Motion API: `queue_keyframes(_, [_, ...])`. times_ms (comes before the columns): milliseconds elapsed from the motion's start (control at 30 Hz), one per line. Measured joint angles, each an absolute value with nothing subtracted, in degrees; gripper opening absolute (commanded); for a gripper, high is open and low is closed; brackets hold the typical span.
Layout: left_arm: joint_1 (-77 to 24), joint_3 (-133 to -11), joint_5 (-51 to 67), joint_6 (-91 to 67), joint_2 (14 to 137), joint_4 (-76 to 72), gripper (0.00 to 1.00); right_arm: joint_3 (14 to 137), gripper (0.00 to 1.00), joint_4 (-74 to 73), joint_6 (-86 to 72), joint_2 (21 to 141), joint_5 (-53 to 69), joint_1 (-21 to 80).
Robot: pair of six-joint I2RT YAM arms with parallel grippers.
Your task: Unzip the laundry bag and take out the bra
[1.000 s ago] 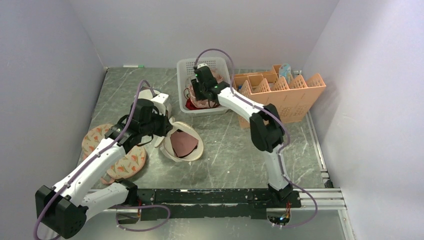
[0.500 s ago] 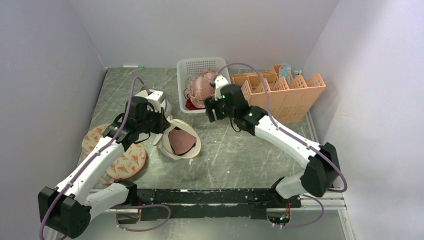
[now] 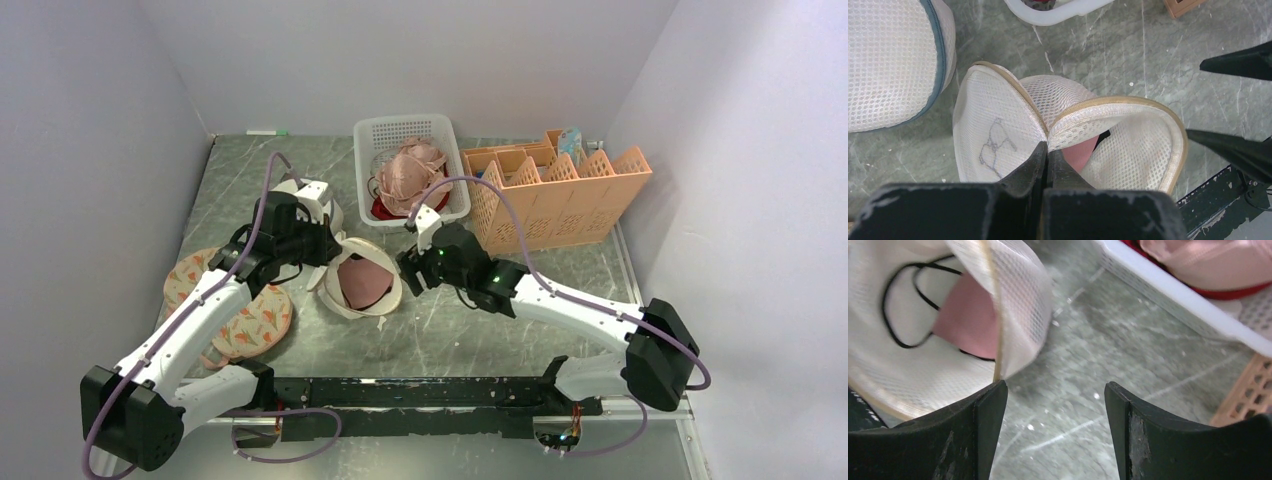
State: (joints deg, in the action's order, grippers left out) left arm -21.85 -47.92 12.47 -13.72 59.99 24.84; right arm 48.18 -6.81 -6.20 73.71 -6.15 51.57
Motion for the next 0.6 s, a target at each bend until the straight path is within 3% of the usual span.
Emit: queue_keyframes(600, [-21.82,-47.9,12.99,-13.69,60.12,24.6,0.07,40.25,0.59,12.49,-16.99,75.18,-0.03,61.89])
